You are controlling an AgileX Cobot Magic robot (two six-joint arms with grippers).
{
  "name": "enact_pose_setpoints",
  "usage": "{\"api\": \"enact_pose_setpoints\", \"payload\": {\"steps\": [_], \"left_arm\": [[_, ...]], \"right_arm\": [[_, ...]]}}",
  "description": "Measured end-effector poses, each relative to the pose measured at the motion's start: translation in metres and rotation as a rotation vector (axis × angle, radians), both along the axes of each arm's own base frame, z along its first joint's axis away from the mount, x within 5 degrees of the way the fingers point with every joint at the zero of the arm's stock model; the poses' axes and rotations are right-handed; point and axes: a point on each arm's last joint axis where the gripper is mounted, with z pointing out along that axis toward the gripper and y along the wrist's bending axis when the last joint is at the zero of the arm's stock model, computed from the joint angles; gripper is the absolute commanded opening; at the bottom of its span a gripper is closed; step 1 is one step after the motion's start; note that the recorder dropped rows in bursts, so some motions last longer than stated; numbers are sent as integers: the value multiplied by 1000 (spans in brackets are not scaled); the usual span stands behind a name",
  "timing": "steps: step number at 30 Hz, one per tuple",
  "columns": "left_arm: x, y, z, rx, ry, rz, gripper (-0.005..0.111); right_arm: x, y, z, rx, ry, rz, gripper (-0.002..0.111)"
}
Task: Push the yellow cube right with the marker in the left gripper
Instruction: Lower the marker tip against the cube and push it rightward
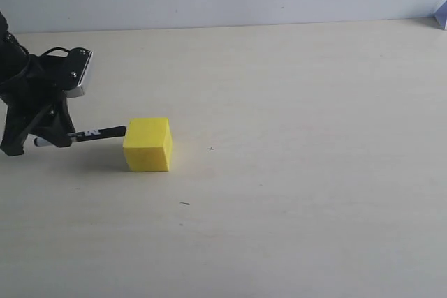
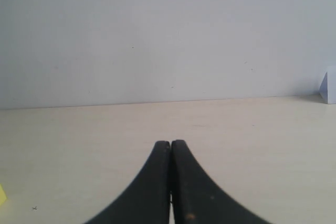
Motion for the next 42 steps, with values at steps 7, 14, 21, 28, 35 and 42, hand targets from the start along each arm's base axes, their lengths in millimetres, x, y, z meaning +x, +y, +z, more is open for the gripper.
{"api": "enact_pose_setpoints", "payload": {"steps": [7, 14, 21, 28, 35, 42], "left_arm": [[3, 8, 0, 25, -26, 22, 0], [3, 11, -1, 57, -20, 21, 0], [1, -10, 1, 52, -28, -34, 0], [0, -34, 7, 31, -39, -70, 0], [4, -26, 12, 66, -27, -13, 0], [1, -13, 12, 189, 19, 0, 0]], "right_arm": [[0, 0, 0, 0, 0, 0, 0], [0, 0, 0, 0, 0, 0, 0], [0, 0, 0, 0, 0, 0, 0], [0, 0, 0, 0, 0, 0, 0], [0, 0, 0, 0, 0, 0, 0], [0, 0, 0, 0, 0, 0, 0]]}}
